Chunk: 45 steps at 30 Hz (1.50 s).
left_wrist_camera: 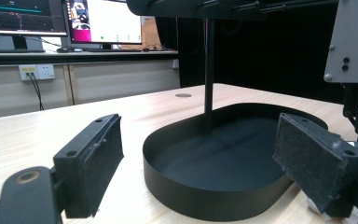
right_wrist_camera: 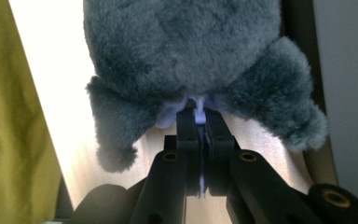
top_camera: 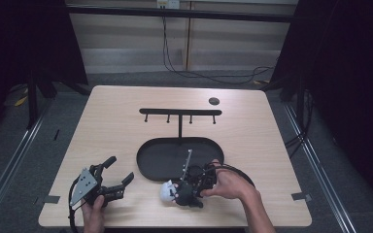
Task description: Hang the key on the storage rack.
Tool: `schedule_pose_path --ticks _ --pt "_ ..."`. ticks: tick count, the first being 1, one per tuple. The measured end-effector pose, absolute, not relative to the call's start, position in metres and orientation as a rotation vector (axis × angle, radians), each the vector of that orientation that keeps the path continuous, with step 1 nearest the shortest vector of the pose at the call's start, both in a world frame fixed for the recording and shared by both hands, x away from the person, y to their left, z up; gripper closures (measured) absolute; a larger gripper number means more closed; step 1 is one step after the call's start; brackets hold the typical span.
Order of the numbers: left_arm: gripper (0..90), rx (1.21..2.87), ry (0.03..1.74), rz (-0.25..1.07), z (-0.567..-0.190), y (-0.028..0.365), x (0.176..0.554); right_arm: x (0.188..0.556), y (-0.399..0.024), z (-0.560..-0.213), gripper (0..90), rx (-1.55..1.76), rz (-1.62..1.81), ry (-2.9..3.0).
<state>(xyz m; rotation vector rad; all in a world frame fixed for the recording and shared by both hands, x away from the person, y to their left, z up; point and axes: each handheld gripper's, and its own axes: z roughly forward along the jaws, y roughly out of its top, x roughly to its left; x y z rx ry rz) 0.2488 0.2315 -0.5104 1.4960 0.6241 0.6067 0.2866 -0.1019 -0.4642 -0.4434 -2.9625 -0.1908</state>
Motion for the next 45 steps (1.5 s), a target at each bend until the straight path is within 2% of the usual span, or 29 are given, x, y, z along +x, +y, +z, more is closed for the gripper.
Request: schedule_pose_path --ticks 10,31,45 --pt "15.2 1.495 0.624 0.610 -0.510 0.232 0.249 0.289 -0.103 -0.428 87.0 -0.439 -0.295 -2.955" --pt "15.2 1.497 0.625 0.609 -0.510 0.232 0.249 0.299 -0.076 -0.363 87.0 -0.330 -0.301 -2.988" --pt "15.2 1.498 0.625 0.606 -0.510 0.232 0.249 0.321 -0.057 -0.341 86.9 -0.294 -0.199 -3.021"
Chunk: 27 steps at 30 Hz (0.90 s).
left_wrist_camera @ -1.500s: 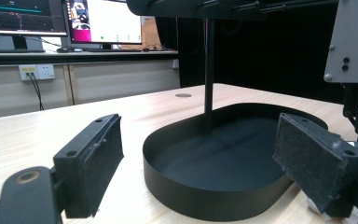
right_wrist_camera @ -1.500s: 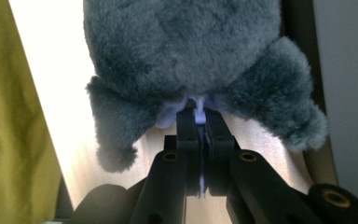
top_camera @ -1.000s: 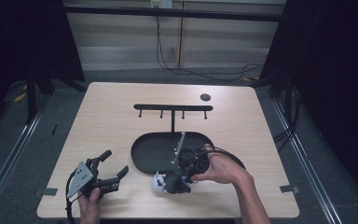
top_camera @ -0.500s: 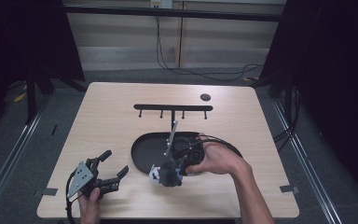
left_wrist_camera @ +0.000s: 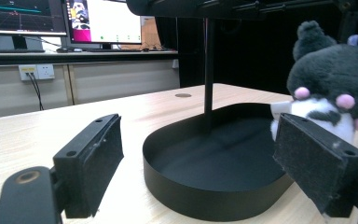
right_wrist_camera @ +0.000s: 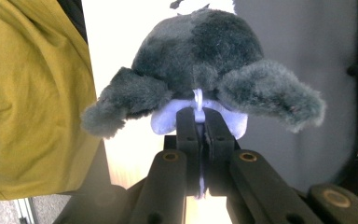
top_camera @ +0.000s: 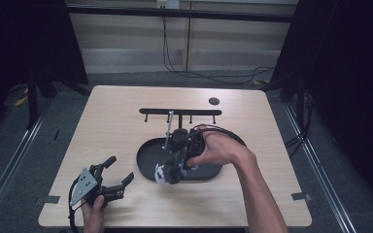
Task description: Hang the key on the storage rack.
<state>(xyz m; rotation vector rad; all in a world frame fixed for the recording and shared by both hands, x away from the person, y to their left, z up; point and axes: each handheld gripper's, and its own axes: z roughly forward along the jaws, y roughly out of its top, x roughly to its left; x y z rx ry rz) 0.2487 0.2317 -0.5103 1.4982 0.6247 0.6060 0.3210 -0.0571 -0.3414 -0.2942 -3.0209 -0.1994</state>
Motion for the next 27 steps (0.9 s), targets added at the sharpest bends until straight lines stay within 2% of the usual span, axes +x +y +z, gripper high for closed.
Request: schedule_pose_path --ticks 10,27 --pt "15.2 1.503 0.621 0.608 -0.510 0.232 0.249 0.344 -0.050 -0.324 86.9 -0.292 -0.165 -3.044" --pt "15.2 1.503 0.613 0.609 -0.510 0.232 0.249 0.387 -0.047 -0.318 86.9 -0.273 -0.087 -3.070"
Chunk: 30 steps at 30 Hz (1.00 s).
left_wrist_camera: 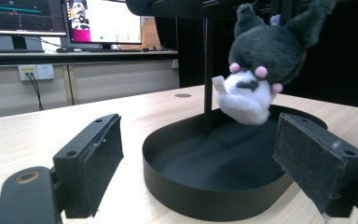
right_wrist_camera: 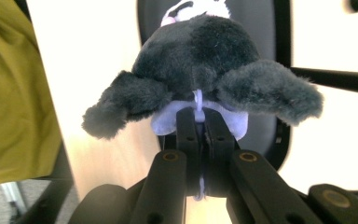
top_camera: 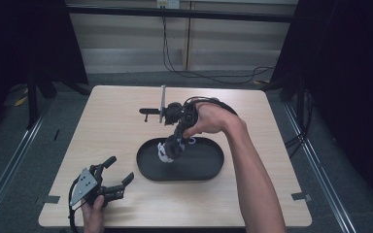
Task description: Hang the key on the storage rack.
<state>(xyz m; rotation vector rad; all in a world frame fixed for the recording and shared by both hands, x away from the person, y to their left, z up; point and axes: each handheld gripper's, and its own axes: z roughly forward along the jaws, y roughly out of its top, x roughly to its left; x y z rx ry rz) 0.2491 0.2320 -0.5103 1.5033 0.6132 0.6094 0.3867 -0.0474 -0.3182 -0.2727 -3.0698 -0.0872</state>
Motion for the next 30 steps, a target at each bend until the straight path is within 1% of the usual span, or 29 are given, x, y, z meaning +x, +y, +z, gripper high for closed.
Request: schedule_pose_path --ticks 6,11,30 --pt "15.2 1.497 0.616 0.604 -0.510 0.232 0.249 0.400 -0.050 -0.314 86.9 -0.297 -0.096 -3.064" --pt "15.2 1.491 0.626 0.603 -0.511 0.231 0.249 0.412 -0.053 -0.318 86.9 -0.347 -0.115 -3.045" --pt "15.2 1.497 0.610 0.602 -0.510 0.231 0.249 0.426 -0.047 -0.306 86.8 -0.310 -0.095 -3.080"
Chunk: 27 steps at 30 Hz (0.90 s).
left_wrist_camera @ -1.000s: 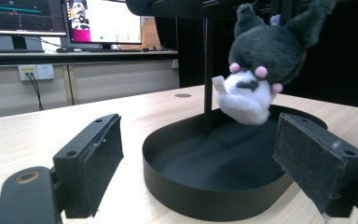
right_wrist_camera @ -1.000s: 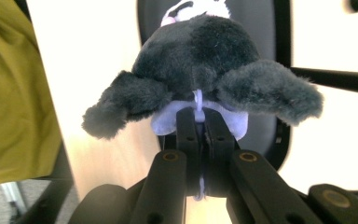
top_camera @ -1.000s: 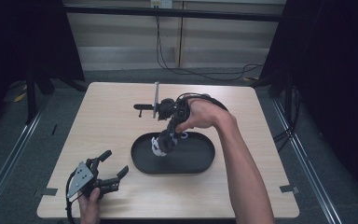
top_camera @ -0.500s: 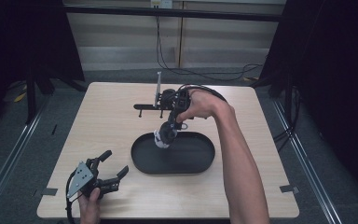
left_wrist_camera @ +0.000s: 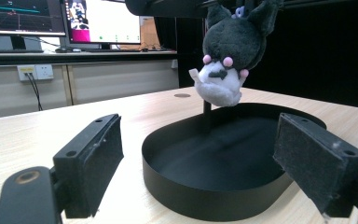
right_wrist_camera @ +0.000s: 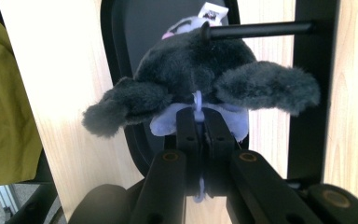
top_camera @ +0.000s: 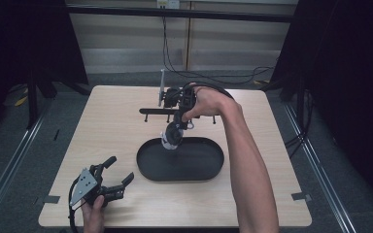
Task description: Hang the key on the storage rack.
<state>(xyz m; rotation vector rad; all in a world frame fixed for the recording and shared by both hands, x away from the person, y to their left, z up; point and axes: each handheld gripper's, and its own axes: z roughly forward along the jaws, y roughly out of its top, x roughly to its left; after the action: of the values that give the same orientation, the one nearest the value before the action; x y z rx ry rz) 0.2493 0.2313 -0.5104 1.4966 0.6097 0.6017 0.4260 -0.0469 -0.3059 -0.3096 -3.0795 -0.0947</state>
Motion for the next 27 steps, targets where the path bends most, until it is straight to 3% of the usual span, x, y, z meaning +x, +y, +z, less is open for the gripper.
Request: schedule_pose_path --ticks 27 --pt "15.2 1.507 0.603 0.597 -0.510 0.232 0.249 0.438 -0.048 -0.311 86.4 -0.293 -0.105 -3.141"
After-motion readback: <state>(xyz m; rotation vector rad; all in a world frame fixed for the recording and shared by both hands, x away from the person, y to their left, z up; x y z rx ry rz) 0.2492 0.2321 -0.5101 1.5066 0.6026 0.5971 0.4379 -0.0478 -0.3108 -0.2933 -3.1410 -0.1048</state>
